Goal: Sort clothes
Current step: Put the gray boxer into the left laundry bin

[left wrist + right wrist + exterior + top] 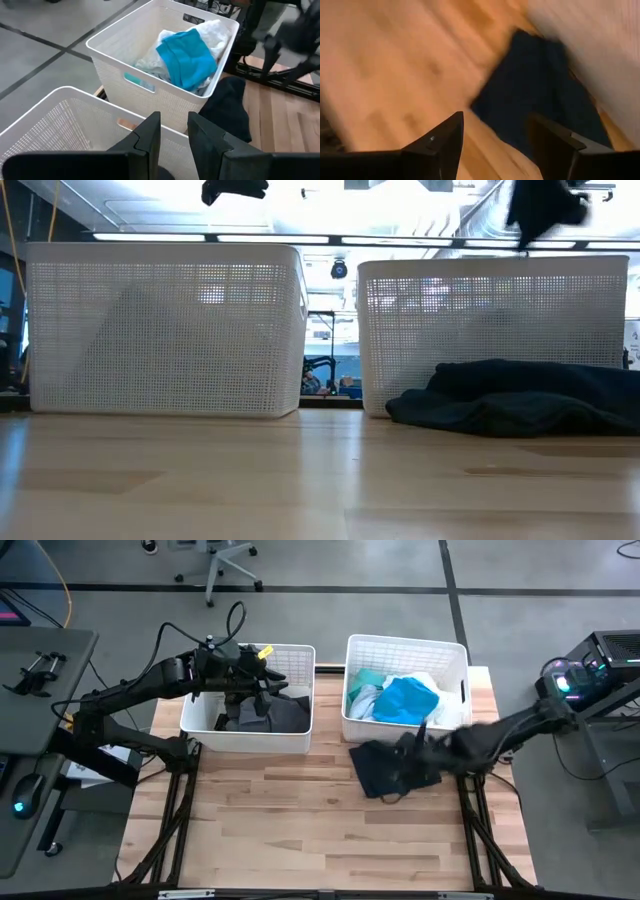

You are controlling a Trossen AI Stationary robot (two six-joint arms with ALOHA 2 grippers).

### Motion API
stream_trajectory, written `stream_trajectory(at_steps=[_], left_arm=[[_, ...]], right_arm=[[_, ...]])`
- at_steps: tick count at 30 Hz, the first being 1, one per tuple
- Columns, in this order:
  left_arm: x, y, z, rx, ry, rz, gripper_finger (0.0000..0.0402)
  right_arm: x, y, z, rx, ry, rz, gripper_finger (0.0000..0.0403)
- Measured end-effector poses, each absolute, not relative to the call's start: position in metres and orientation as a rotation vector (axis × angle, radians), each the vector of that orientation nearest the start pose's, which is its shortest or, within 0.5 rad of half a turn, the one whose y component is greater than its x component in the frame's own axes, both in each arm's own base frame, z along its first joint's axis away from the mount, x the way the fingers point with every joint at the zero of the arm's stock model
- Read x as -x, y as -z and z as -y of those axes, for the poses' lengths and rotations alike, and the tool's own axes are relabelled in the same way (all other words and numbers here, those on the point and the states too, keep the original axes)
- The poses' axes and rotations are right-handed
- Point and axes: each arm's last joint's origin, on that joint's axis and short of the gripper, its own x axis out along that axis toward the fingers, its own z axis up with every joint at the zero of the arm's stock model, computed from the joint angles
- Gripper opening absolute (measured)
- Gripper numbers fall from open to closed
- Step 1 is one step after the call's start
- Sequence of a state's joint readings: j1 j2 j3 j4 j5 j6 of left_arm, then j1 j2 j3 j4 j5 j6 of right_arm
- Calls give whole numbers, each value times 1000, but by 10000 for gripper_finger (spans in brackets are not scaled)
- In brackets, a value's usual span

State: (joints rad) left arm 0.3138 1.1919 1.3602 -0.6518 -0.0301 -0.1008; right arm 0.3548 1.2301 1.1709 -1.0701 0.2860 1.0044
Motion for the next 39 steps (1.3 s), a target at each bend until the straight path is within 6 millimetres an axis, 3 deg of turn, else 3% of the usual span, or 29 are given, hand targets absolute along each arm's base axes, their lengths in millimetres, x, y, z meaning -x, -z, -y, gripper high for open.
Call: stream_trajectory(at_steps=[3,10,15,18,22,28,33,39], left_arm=[[-227,-404,-75,167,-361,-464,85],[-229,-404,-72,125,-262,-472,85],[-230,-404,-65,55,-176,-479,85],[-231,-404,-60,-50,-97,-485,85],[-233,-404,-52,-235,27,-480,89],[-242,-402,-51,-335,80,-458,127],[-263,-395,-53,-311,201,-400,182],[-299,-380,-53,-242,292,-335,232]], right_arm=[[-208,-271,-80,-611,671,-1006,202],[-210,-181,-75,-762,991,-1055,188],[-224,-127,-70,-909,925,-1043,141],[-238,-121,-72,-968,838,-1032,88],[-249,-144,-77,-924,733,-1063,14],[-270,-228,-78,-854,536,-966,17],[-279,-305,-69,-724,379,-804,6],[-289,-364,-53,-560,303,-639,4]])
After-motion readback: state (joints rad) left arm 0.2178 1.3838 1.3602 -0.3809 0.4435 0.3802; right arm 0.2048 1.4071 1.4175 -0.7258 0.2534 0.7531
